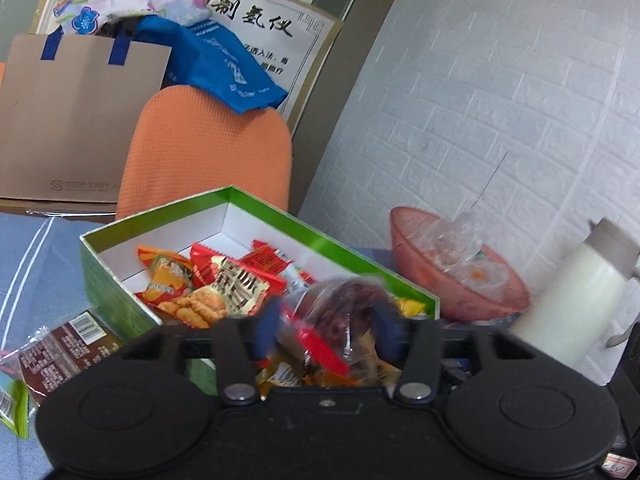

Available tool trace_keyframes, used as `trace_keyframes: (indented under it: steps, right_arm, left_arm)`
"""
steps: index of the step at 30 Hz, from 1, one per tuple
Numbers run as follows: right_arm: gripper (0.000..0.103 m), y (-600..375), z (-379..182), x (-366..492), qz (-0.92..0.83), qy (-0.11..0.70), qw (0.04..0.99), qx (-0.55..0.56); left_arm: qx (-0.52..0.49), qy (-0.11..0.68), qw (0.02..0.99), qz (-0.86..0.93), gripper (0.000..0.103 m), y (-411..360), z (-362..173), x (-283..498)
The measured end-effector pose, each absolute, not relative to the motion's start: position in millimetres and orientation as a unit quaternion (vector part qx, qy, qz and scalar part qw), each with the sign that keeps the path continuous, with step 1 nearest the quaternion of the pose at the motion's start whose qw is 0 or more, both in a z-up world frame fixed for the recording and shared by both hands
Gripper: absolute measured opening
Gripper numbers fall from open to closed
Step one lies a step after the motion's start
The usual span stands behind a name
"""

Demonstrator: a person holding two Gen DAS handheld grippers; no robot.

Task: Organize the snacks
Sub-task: 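Lower the dried-snack bag into the box and open both grippers, then grasp the green candy packet with both grippers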

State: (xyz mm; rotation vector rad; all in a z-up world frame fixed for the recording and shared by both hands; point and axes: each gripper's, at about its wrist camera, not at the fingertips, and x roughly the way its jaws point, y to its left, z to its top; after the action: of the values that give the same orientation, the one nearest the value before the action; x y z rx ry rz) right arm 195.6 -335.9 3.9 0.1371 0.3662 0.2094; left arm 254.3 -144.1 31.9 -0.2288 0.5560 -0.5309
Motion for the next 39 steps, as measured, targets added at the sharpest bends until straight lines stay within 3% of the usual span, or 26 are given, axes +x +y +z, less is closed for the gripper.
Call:
trace_keyframes:
  steps: [1,2,3,17,29,39]
  right_arm:
    - [0.087,-335.6,-1.0,196.8,0.093,0.19,0.975,0.064]
    - [0.1,-335.0,-6.7,193.7,0.087,0.186,0.977,0.059]
    - [0.102,-335.3,-10.1,186.2,0.093,0.166,0.98,0.051]
    - [0.103,-304.6,17.5,107.6,0.123,0.121,0.985,0.014]
    - [0.102,-228.8,-11.4,100.4,0.185,0.229,0.956,-0.011]
    - [0.102,-202.9,-29.9,172.8,0.04,0.285,0.956,0.054]
  left_arm:
    - [-0.106,0.266,0.925,-0.248,0.103,-142.6,29.2,250.3]
    - [-0.105,0.255,0.93,-0.242,0.103,-140.2,27.3,245.1]
    - [-0.105,0.246,0.933,-0.242,0.103,-136.8,26.2,239.9]
    - [-0.167,0.276,0.927,-0.191,0.103,-52.3,36.9,149.8]
    - [-0.202,0.295,0.927,-0.118,0.103,27.1,-2.4,80.3]
    - [-0.197,0.268,0.937,-0.103,0.103,58.8,-1.2,63.4]
